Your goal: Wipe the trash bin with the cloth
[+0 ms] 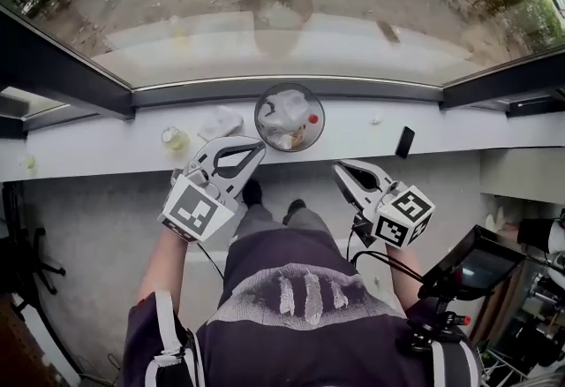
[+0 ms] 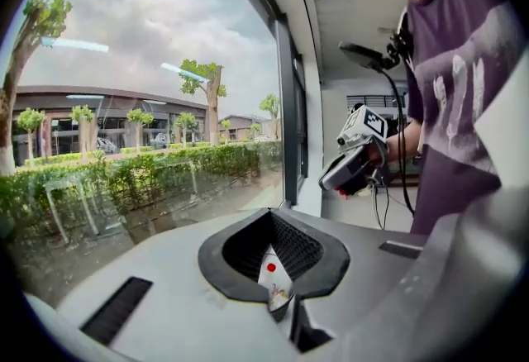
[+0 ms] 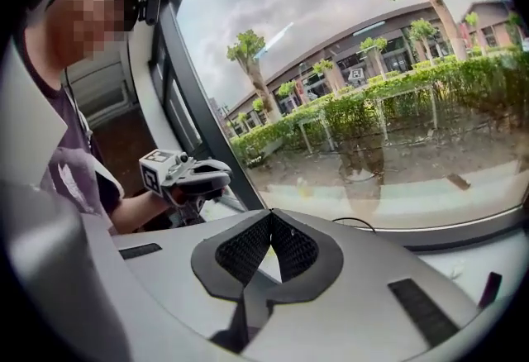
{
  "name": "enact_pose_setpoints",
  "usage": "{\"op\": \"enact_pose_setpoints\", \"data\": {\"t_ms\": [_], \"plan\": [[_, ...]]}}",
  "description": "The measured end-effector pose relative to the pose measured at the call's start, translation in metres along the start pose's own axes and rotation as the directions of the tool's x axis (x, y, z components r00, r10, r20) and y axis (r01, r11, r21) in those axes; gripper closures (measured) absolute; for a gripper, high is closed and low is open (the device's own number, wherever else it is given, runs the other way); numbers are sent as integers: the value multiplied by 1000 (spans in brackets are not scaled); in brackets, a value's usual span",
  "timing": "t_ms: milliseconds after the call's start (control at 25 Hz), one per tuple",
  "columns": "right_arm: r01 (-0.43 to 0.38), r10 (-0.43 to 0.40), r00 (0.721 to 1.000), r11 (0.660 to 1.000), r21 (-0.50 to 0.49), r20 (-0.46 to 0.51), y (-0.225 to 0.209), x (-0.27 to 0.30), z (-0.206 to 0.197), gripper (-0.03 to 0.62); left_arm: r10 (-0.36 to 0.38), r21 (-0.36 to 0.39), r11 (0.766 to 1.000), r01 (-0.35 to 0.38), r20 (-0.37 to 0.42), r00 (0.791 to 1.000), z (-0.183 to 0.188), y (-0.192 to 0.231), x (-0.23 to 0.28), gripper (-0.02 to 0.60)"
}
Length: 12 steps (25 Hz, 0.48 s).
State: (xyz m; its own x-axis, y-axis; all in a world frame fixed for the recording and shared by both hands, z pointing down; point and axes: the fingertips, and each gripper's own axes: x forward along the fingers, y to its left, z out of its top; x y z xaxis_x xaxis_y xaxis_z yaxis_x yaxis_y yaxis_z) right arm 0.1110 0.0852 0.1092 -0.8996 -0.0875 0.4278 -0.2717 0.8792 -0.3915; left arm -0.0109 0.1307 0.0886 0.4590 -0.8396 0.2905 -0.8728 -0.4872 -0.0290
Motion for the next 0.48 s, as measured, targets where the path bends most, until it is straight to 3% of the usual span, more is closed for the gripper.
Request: {"op": "enact_pose_setpoints", "data": {"t_ms": [200, 360, 480], "plan": [[48, -63, 992, 989, -137, -107, -40, 34, -8, 594, 27, -2, 1000, -27, -133, 991, -61, 41, 23, 584], [23, -61, 974, 984, -174, -219, -81, 68, -35, 594, 66, 106, 994, -37, -284, 957, -121, 66, 55, 584], [-17, -40, 952, 983, -182, -302, -111, 89, -58, 594, 67, 82, 996, -42, -333, 941, -155, 76, 75, 584]]}}
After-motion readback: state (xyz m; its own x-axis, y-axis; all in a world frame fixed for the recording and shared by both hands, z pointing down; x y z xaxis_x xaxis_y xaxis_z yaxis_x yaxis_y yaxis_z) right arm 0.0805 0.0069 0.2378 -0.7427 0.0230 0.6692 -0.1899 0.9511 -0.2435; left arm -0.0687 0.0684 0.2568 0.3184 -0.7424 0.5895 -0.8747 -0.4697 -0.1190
